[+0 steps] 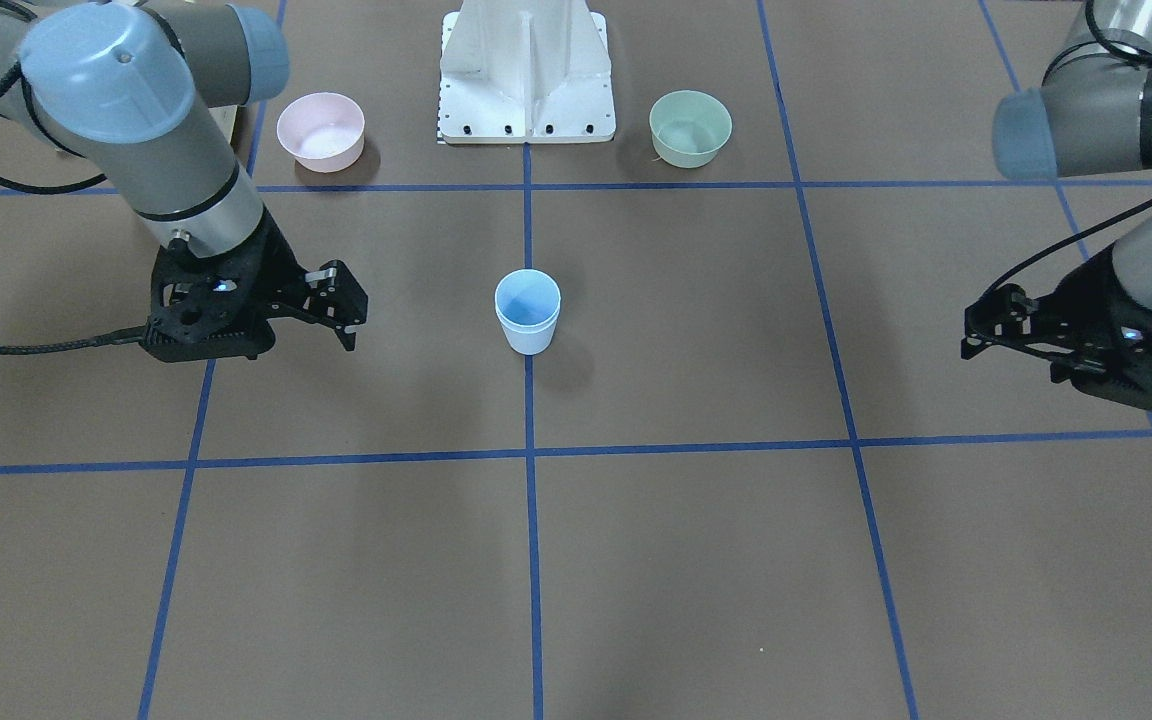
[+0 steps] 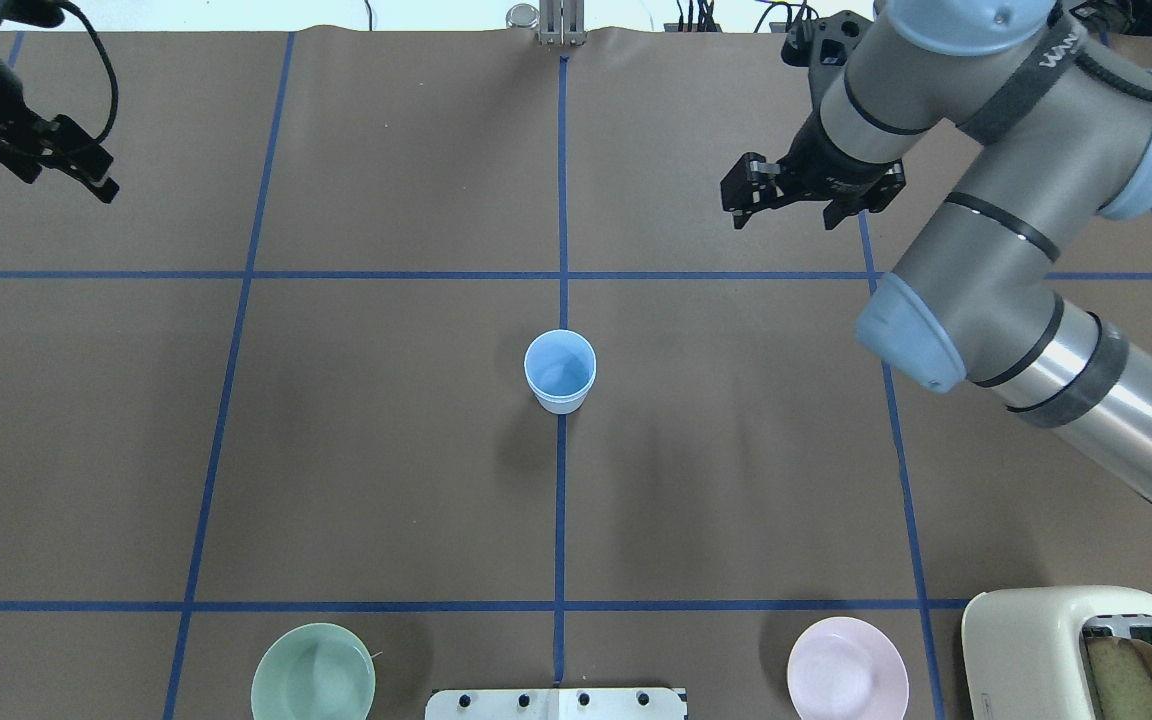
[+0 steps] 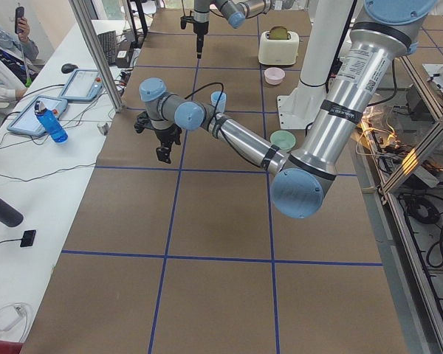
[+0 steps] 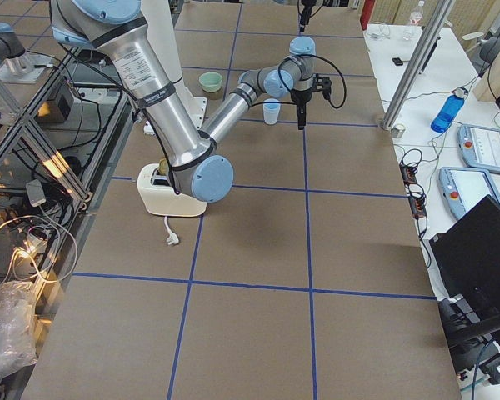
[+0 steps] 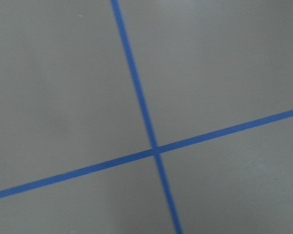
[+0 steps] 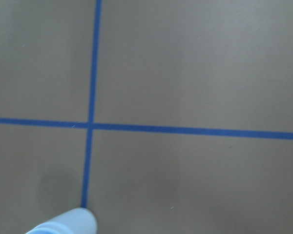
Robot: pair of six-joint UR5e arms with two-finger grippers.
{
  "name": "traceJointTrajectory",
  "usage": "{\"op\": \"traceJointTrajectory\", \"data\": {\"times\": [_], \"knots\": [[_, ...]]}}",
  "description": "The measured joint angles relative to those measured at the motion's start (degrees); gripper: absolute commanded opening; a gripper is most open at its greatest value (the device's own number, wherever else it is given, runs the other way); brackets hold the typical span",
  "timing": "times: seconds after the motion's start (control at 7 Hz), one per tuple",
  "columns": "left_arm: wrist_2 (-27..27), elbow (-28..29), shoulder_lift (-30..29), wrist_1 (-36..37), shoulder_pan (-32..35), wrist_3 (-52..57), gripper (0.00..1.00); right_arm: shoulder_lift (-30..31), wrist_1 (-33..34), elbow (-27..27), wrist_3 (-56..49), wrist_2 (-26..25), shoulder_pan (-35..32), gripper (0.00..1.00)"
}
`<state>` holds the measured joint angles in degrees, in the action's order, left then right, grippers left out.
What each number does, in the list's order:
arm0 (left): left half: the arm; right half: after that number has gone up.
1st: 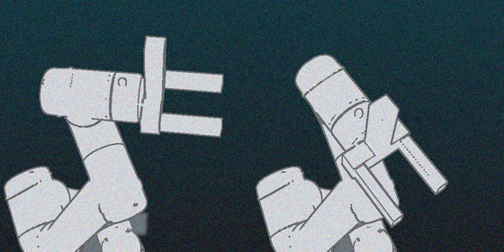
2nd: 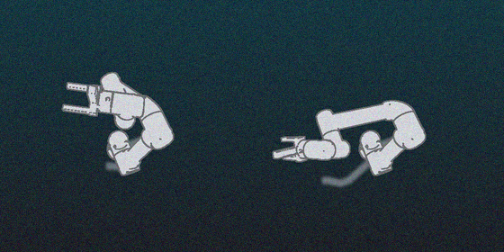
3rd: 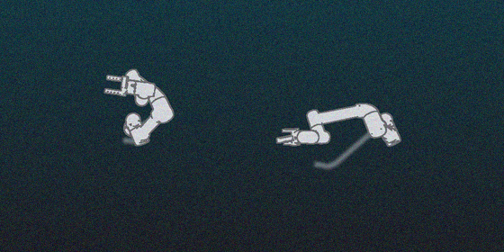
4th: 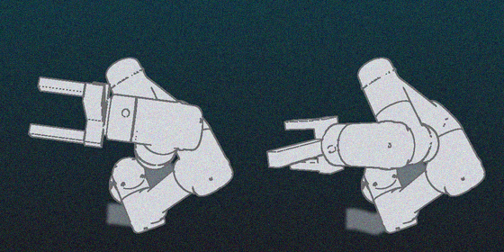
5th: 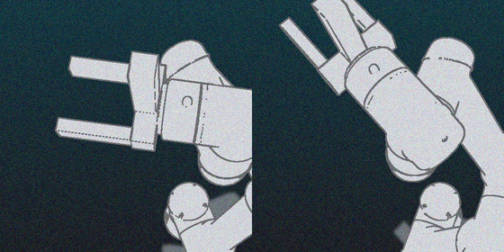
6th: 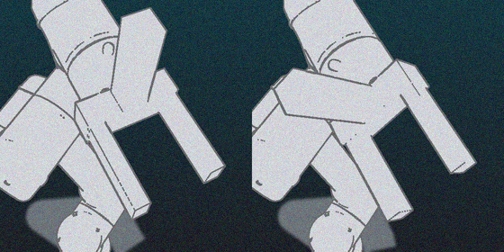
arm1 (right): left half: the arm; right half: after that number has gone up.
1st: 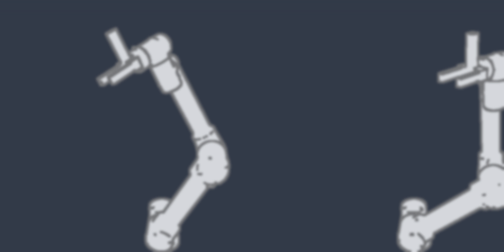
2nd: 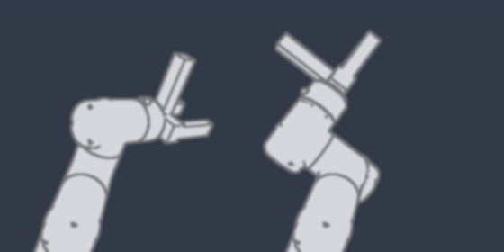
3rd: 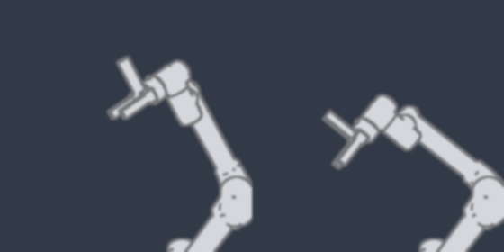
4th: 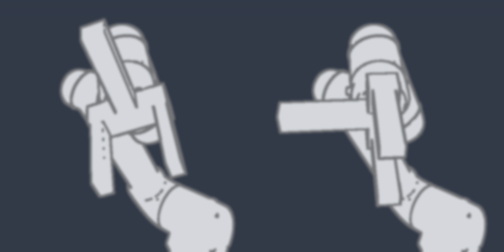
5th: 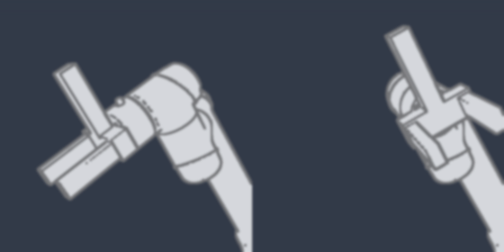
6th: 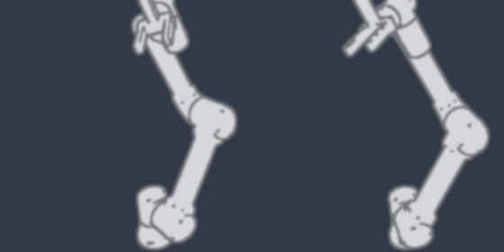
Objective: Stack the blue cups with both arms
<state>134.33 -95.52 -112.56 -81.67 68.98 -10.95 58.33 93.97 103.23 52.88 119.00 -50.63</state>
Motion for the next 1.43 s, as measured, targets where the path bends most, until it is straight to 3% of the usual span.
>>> {"op": "traceJointTrajectory", "data": {"times": [0.29, 0.86, 1.43], "knots": [[-0.03, 0.96, 2.46, 2.41, 4.79, 8.81, 0.98, 3.53, -0.05, -0.04, -2.68, 0.00, -6.30, 1.00], [-0.04, 7.25, 4.91, 2.54, 12.57, 23.54, 0.98, 9.62, 0.02, -2.94, -20.65, -2.21, -13.64, 1.00], [0.03, 9.34, 8.07, 1.97, 15.04, 25.61, 0.98, 17.28, 0.47, -9.88, -29.90, 7.04, -27.32, 1.00]]}}
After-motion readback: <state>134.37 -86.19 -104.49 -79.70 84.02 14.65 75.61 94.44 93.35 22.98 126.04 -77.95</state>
